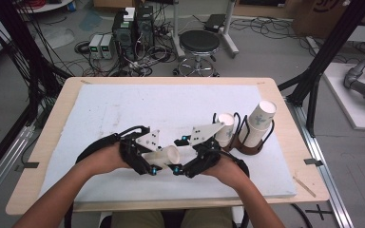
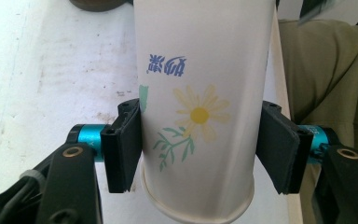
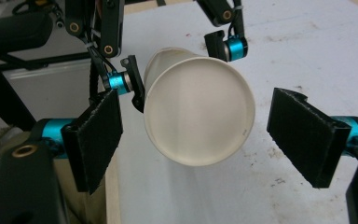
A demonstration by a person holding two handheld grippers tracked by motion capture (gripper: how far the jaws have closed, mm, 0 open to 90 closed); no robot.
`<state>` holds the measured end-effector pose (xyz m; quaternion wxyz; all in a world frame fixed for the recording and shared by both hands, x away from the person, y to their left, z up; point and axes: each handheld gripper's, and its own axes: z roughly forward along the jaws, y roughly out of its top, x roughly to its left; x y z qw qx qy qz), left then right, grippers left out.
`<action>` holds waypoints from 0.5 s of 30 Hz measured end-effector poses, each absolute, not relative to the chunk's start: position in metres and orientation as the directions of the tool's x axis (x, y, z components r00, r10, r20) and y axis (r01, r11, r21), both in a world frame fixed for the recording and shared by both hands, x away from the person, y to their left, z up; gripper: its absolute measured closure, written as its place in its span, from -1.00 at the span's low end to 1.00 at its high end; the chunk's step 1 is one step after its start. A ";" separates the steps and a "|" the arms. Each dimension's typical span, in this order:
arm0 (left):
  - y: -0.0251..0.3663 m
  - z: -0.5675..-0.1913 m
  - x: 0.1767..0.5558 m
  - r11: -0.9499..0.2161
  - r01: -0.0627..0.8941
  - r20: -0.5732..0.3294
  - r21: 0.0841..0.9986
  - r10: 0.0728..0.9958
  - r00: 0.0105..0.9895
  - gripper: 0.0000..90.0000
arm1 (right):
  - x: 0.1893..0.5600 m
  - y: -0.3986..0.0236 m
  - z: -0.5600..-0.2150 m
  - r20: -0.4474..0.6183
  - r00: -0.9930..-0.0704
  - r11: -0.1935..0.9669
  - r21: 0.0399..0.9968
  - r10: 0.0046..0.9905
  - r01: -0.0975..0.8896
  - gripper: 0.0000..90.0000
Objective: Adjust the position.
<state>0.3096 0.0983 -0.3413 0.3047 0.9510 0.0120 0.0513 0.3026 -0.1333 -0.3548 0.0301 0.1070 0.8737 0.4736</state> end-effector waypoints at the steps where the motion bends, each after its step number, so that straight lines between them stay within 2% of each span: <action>1: 0.098 -0.341 0.310 -0.816 -0.010 0.089 0.579 0.051 0.995 -0.19 | 0.302 -0.131 -0.355 0.051 -0.977 0.540 0.827 0.208 0.158 -0.59; 7: 0.097 -0.342 0.309 -0.825 -0.014 0.079 0.566 0.037 0.996 -0.19 | 0.304 -0.122 -0.358 0.027 -0.983 0.579 0.805 0.181 0.129 -0.57; 9: 0.096 -0.343 0.309 -0.823 -0.014 0.079 0.568 0.038 0.996 -0.19 | 0.305 -0.120 -0.357 0.022 -0.986 0.587 0.801 0.165 0.116 -0.44; 15: 0.095 -0.344 0.308 -0.823 -0.031 0.074 0.568 0.013 0.997 -0.19 | 0.308 -0.116 -0.357 0.015 -0.990 0.613 0.784 0.139 0.098 -0.35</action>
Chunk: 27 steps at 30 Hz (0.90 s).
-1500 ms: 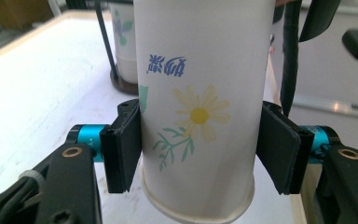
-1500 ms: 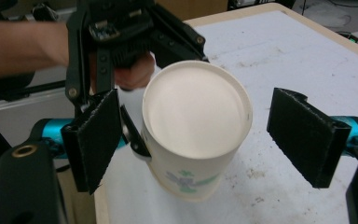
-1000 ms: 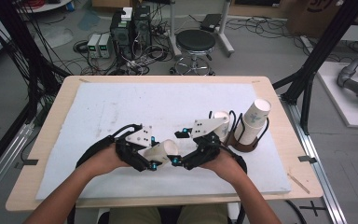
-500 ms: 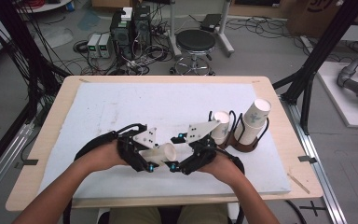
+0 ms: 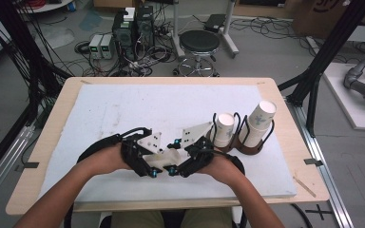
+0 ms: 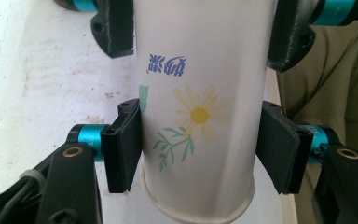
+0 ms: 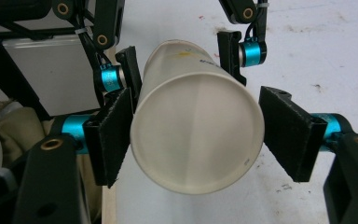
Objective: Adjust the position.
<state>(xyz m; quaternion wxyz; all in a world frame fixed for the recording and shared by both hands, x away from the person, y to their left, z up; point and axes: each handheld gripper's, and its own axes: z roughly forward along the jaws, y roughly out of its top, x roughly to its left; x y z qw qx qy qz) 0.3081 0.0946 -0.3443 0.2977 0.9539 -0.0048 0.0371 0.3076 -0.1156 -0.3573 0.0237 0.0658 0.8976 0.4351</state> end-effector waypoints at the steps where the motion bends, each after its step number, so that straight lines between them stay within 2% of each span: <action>1: 0.094 -0.345 0.308 -0.822 -0.033 0.077 0.569 0.014 0.997 -0.19 | 0.308 -0.115 -0.358 0.012 -0.991 0.618 0.781 0.132 0.091 -0.29; 3: 0.094 -0.345 0.308 -0.822 -0.036 0.077 0.568 0.010 0.997 -0.19 | 0.308 -0.115 -0.358 0.018 -0.993 0.622 0.778 0.115 0.087 -0.20; 8: 0.094 -0.347 0.307 -0.808 -0.046 0.082 0.588 0.003 0.997 -0.22 | 0.307 -0.117 -0.357 0.013 -0.994 0.628 0.774 0.108 0.079 -0.17; 10: 0.097 -0.348 0.307 -0.782 -0.038 0.077 0.623 0.013 0.997 -0.31 | 0.308 -0.119 -0.357 0.019 -0.994 0.627 0.774 0.108 0.083 -0.17; 12: 0.100 -0.350 0.308 -0.753 -0.008 0.072 0.658 0.052 0.996 -0.56 | 0.308 -0.121 -0.357 0.023 -0.994 0.627 0.774 0.111 0.088 -0.17; 13: 0.102 -0.351 0.307 -0.737 -0.002 0.072 0.676 0.063 0.995 -0.63 | 0.308 -0.123 -0.357 0.025 -0.993 0.622 0.777 0.117 0.093 -0.17; 20: 0.133 -0.362 0.303 -0.534 0.094 -0.008 0.840 0.160 0.987 -0.62 | 0.308 -0.138 -0.357 0.030 -0.988 0.592 0.797 0.154 0.116 -0.17; 27: 0.154 -0.373 0.299 -0.295 0.153 -0.088 0.943 0.223 0.971 -0.63 | 0.305 -0.149 -0.361 0.037 -0.983 0.524 0.842 0.181 0.128 -0.18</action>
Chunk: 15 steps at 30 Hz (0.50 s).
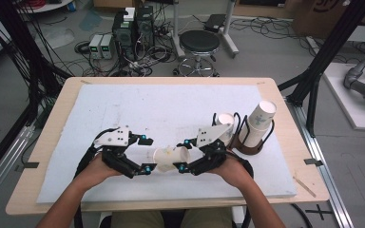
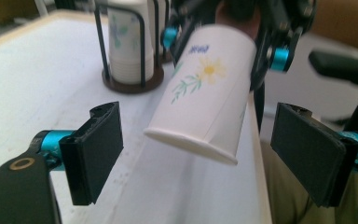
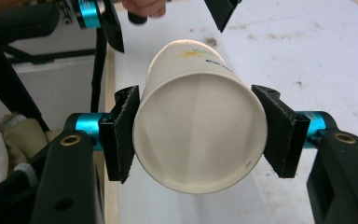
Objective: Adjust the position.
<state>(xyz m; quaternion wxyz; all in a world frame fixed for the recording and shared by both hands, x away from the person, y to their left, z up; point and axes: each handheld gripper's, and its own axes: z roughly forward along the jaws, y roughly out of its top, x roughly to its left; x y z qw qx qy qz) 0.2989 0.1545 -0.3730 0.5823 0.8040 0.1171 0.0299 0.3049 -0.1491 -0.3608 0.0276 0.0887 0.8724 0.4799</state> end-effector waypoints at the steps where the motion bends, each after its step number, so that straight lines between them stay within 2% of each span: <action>1: 0.156 -0.375 0.298 -0.264 0.157 -0.097 0.952 0.227 0.969 -0.63 | 0.304 -0.150 -0.362 0.041 -0.982 0.513 0.848 0.182 0.130 -0.18; 9: 0.162 -0.389 0.297 -0.140 0.175 -0.139 0.975 0.232 0.963 -0.63 | 0.298 -0.153 -0.372 0.051 -0.981 0.457 0.880 0.185 0.132 -0.18; 15: 0.161 -0.394 0.297 -0.130 0.186 -0.154 0.974 0.227 0.962 -0.63 | 0.298 -0.160 -0.378 0.060 -0.979 0.398 0.908 0.193 0.134 -0.18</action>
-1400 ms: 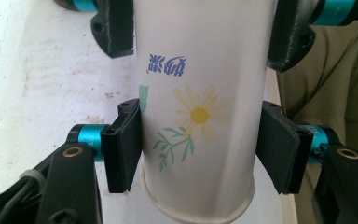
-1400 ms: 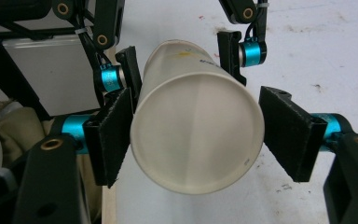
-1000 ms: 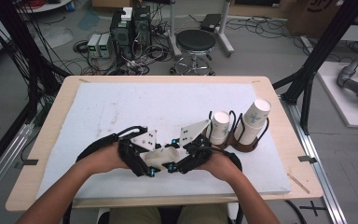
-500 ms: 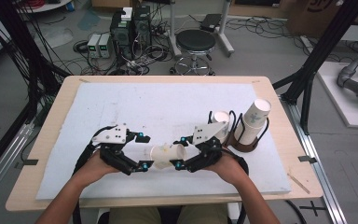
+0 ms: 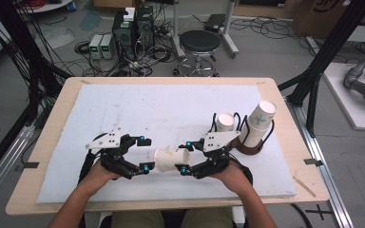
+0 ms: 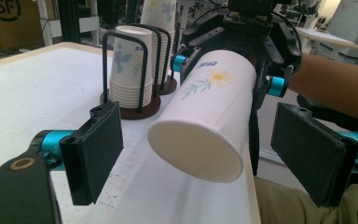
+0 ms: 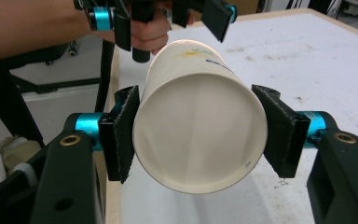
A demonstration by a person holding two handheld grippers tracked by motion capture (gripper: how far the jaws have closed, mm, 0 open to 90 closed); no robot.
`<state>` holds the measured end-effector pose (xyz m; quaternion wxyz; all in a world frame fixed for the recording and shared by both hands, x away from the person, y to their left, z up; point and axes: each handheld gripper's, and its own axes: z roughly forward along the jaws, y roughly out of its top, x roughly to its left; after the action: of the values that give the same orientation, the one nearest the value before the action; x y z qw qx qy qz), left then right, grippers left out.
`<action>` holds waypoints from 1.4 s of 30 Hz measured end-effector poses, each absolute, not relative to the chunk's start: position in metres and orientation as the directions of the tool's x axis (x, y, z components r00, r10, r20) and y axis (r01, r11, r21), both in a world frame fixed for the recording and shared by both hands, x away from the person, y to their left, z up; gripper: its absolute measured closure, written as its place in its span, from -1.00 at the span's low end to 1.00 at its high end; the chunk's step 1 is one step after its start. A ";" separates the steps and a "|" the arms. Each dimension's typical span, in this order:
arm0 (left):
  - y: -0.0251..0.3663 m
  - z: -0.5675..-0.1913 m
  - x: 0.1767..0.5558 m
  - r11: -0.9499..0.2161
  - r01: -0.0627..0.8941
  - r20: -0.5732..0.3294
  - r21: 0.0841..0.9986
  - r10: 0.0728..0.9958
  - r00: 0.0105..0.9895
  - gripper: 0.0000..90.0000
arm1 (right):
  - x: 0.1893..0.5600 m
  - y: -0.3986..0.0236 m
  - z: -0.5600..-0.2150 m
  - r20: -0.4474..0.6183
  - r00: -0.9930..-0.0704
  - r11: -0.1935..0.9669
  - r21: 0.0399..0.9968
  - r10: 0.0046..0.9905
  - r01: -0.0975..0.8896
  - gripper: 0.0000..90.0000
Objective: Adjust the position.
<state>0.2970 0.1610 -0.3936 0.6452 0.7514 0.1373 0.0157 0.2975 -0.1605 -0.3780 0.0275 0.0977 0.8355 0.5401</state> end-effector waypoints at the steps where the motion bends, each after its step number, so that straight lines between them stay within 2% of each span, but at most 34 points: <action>1: 0.161 -0.394 0.297 -0.133 0.186 -0.153 0.974 0.222 0.963 -0.63 | 0.298 -0.161 -0.379 0.062 -0.979 0.389 0.911 0.192 0.134 -0.18; 23: 0.139 -0.403 0.298 -0.148 0.175 -0.151 0.973 0.161 0.975 -0.62 | 0.297 -0.166 -0.375 0.096 -0.984 0.302 0.943 0.149 0.138 -0.18; 26: 0.138 -0.405 0.299 -0.138 0.180 -0.160 0.974 0.148 0.976 -0.58 | 0.297 -0.165 -0.376 0.098 -0.984 0.302 0.943 0.146 0.139 -0.18; 29: 0.138 -0.406 0.300 -0.141 0.171 -0.152 0.975 0.138 0.979 -0.44 | 0.298 -0.165 -0.377 0.109 -0.984 0.301 0.942 0.139 0.147 -0.17; 42: 0.141 -0.403 0.298 -0.142 0.159 -0.141 0.977 0.131 0.981 -0.25 | 0.301 -0.166 -0.381 0.146 -0.981 0.297 0.938 0.125 0.178 -0.19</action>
<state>0.2979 0.1412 -0.4030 0.6478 0.7556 0.0961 -0.0109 0.3005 -0.1661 -0.3811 -0.0225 0.0941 0.8050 0.5854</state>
